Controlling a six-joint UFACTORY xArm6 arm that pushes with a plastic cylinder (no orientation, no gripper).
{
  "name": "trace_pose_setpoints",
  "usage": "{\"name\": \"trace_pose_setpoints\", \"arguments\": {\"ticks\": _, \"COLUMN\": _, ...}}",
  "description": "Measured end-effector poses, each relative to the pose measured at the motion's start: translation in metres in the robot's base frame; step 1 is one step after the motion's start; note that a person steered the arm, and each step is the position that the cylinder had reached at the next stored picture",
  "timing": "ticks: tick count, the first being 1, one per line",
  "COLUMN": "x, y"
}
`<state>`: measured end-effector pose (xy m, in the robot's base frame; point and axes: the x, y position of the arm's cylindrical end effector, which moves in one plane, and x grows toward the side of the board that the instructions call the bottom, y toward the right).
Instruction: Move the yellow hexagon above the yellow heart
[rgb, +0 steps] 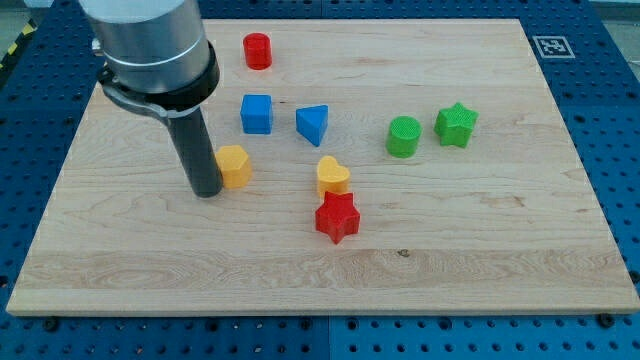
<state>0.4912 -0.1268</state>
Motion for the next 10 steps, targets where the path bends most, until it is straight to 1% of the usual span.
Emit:
{"name": "trace_pose_setpoints", "arguments": {"ticks": 4, "x": -0.026, "y": 0.022}}
{"name": "trace_pose_setpoints", "arguments": {"ticks": 6, "x": -0.045, "y": 0.015}}
{"name": "trace_pose_setpoints", "arguments": {"ticks": 9, "x": -0.053, "y": 0.005}}
{"name": "trace_pose_setpoints", "arguments": {"ticks": 10, "x": -0.053, "y": 0.011}}
